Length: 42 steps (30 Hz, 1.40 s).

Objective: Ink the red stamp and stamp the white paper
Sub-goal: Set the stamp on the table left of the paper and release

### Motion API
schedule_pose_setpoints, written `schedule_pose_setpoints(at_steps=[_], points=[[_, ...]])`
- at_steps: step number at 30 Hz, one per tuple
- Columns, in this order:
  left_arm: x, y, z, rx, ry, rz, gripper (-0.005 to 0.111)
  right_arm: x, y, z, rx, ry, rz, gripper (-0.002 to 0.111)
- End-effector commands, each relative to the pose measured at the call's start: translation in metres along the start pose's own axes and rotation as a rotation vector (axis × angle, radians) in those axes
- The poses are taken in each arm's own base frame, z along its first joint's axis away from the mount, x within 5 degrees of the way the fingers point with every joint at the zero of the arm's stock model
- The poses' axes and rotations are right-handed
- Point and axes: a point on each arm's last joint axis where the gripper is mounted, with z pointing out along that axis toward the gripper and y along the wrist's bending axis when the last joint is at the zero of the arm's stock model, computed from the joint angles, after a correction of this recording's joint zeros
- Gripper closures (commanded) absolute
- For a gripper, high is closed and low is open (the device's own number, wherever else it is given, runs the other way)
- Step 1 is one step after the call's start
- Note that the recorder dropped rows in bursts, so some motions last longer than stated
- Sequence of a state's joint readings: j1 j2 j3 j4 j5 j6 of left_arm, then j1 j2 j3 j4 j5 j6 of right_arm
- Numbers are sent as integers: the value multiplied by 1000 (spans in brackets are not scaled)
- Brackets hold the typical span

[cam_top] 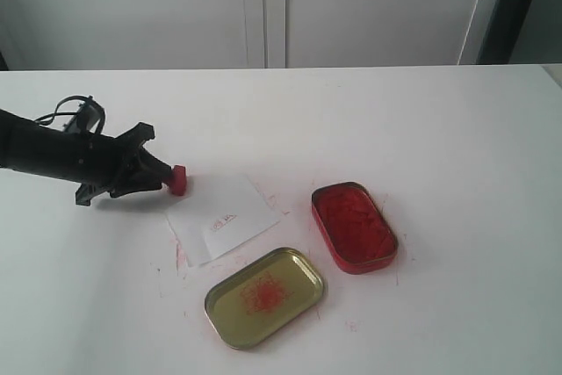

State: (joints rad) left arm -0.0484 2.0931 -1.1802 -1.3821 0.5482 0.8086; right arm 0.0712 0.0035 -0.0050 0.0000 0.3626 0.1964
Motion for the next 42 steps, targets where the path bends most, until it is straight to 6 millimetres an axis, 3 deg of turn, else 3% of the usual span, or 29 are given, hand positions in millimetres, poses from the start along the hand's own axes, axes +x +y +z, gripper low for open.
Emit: schedule_pose_setpoints(at_steps=[1, 11, 17, 20, 24, 28, 37, 42], points=[[-4, 2, -14, 65, 15, -21, 72, 0, 0, 0, -8, -11, -1, 108], [-10, 18, -31, 74, 17, -57, 72, 0, 0, 0, -8, -11, -1, 108], [-13, 10, -46, 99, 17, -21, 72, 0, 0, 0, -8, -11, -1, 108], [-14, -2, -57, 107, 15, 13, 82, 0, 0, 0, -8, -11, -1, 108], [-11, -12, -65, 122, 58, 59, 106, 0, 0, 0, -8, -11, -1, 108], [-8, -21, -75, 106, 69, 63, 107, 0, 0, 0, -8, -11, -1, 108], [23, -41, -108, -4, 61, 116, 107, 0, 0, 0, -8, -11, -1, 108], [53, -53, -106, -128, 88, 185, 107, 0, 0, 0, -8, -11, -1, 108]])
